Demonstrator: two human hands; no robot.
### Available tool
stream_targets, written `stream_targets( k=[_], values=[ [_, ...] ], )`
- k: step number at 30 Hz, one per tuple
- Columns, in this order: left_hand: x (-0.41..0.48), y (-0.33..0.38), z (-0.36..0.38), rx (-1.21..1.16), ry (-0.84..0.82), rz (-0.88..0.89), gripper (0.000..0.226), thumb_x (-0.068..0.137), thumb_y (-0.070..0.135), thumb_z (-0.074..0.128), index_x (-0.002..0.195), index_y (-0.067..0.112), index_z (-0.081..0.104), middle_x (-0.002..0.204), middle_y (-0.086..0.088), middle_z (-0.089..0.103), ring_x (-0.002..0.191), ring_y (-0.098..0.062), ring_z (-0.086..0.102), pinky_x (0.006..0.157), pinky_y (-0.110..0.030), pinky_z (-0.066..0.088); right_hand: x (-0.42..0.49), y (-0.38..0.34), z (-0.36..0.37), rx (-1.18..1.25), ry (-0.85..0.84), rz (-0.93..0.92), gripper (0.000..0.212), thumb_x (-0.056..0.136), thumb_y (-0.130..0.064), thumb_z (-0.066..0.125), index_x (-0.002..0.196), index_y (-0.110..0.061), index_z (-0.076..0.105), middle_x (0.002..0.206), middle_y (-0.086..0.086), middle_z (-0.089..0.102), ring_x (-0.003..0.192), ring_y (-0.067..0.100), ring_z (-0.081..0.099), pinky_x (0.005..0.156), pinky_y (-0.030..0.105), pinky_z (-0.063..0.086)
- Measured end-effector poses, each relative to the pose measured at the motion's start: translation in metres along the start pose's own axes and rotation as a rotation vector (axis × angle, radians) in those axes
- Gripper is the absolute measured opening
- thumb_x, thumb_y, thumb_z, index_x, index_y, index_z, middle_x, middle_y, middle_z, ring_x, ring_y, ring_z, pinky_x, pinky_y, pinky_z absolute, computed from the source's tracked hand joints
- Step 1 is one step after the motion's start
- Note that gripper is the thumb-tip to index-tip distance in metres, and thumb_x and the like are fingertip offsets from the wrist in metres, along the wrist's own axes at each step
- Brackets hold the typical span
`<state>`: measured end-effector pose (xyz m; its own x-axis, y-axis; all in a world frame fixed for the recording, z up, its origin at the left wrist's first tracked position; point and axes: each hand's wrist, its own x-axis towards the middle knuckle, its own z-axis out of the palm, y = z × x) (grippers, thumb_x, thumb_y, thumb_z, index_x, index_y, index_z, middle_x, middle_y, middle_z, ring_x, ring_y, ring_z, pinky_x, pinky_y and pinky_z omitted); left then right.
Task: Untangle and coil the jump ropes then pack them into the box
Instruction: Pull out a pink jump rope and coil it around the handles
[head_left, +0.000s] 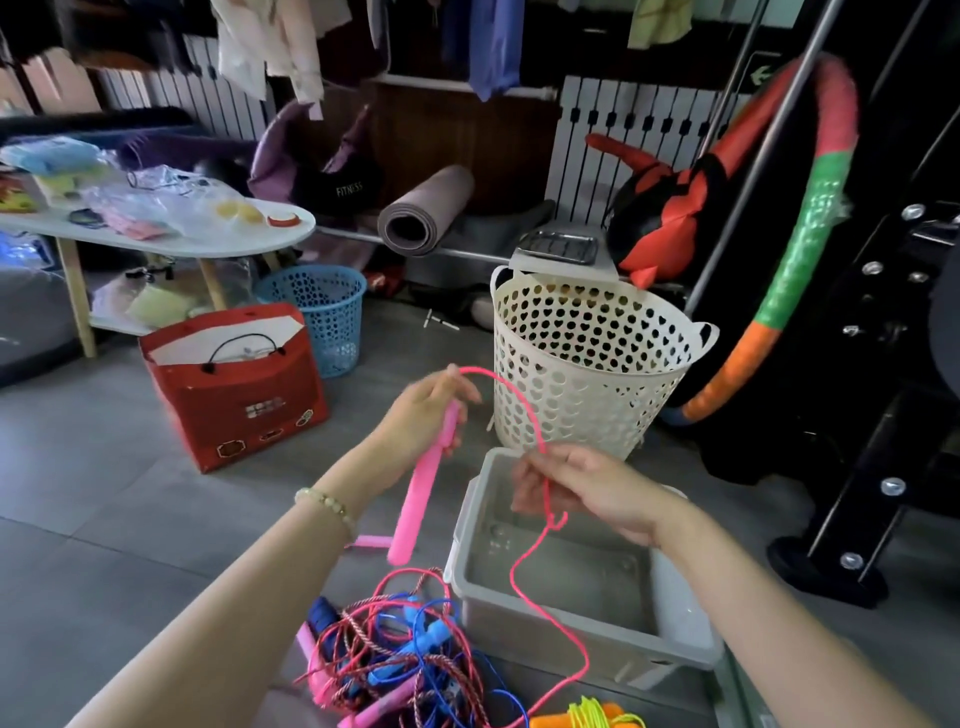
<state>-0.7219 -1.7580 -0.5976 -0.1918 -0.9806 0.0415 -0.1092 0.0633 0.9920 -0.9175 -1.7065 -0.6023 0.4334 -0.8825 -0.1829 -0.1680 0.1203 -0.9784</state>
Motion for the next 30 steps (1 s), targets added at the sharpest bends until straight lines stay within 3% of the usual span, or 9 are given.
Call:
stream_targets(
  k=[4,6,9,12,15,18,22,27,30],
  values=[
    [-0.029,-0.038,0.039,0.103,-0.463,-0.080,0.025,0.097,0.030,0.051,0.119,0.025,0.061,0.060,0.010,0.055,0.047,-0.007,0.044,0.046,-0.019,0.042,0.005,-0.015,-0.016,0.407,0.153,-0.160,0.029,0.099,-0.018,0.038,0.091,-0.007,0.064,0.077,0.008,0.067,0.076,0.019,0.068,0.075,0.030,0.058],
    [-0.042,-0.042,0.063,0.039,-0.556,-0.100,0.027,0.096,0.024,0.054,0.123,0.025,0.059,0.072,0.007,0.061,0.050,-0.006,0.047,0.048,-0.017,0.044,0.008,-0.015,-0.016,0.445,0.173,-0.195,0.030,0.100,-0.018,0.038,0.090,-0.007,0.064,0.077,0.006,0.067,0.077,0.016,0.068,0.077,0.029,0.057],
    [-0.042,-0.037,0.072,-0.024,-0.432,-0.078,0.014,0.097,0.016,0.052,0.101,0.016,0.066,0.069,0.007,0.065,0.047,-0.004,0.048,0.048,-0.017,0.044,0.012,-0.010,-0.013,0.455,0.252,-0.209,0.029,0.099,-0.019,0.038,0.092,-0.007,0.063,0.077,0.004,0.069,0.079,0.014,0.068,0.079,0.027,0.056],
    [-0.033,-0.022,0.058,-0.161,-0.239,-0.032,0.017,0.098,0.009,0.046,0.093,0.007,0.062,0.056,0.007,0.057,0.044,-0.006,0.049,0.047,-0.018,0.044,0.011,-0.004,-0.015,0.348,0.313,-0.199,0.033,0.089,-0.039,0.048,0.098,-0.011,0.063,0.088,0.003,0.066,0.086,0.015,0.064,0.081,0.029,0.053],
    [-0.026,-0.005,0.036,-0.371,-0.120,0.020,0.019,0.099,0.009,0.042,0.094,0.005,0.060,0.057,0.008,0.055,0.046,-0.007,0.048,0.047,-0.016,0.044,0.005,0.002,-0.009,0.196,-0.007,-0.016,0.049,0.087,-0.051,0.045,0.109,-0.011,0.063,0.103,0.008,0.067,0.099,0.020,0.064,0.095,0.035,0.048],
    [-0.019,0.002,0.010,-0.426,0.034,0.063,0.022,0.100,0.013,0.041,0.101,0.011,0.062,0.063,0.009,0.056,0.046,-0.004,0.047,0.048,-0.015,0.043,-0.005,0.010,-0.003,-0.191,-0.294,0.131,0.023,0.097,-0.030,0.046,0.106,-0.015,0.063,0.095,0.004,0.068,0.096,0.013,0.063,0.096,0.028,0.044],
    [-0.019,-0.005,0.000,-0.274,0.000,-0.110,0.019,0.097,0.028,0.048,0.103,0.013,0.058,0.084,0.000,0.062,0.043,-0.002,0.047,0.045,-0.016,0.043,-0.007,-0.005,-0.008,0.037,0.024,0.011,0.021,0.097,-0.015,0.045,0.097,-0.011,0.066,0.079,0.000,0.072,0.077,0.011,0.070,0.077,0.022,0.056],
    [-0.045,-0.023,0.048,0.040,-0.488,-0.131,0.019,0.096,0.021,0.055,0.111,0.015,0.065,0.066,0.005,0.058,0.052,-0.005,0.050,0.051,-0.017,0.046,0.004,-0.014,-0.011,0.220,0.331,-0.199,0.021,0.096,-0.018,0.048,0.097,-0.012,0.067,0.085,0.004,0.072,0.084,0.013,0.068,0.072,0.026,0.057],
    [-0.038,-0.015,0.054,-0.011,-0.356,-0.048,0.018,0.097,0.014,0.053,0.099,0.003,0.067,0.067,0.006,0.064,0.051,-0.005,0.052,0.050,-0.016,0.046,0.005,-0.013,-0.009,0.293,0.436,-0.212,0.022,0.093,-0.024,0.052,0.106,-0.012,0.066,0.101,0.009,0.069,0.093,0.016,0.067,0.075,0.026,0.057]
  ],
)
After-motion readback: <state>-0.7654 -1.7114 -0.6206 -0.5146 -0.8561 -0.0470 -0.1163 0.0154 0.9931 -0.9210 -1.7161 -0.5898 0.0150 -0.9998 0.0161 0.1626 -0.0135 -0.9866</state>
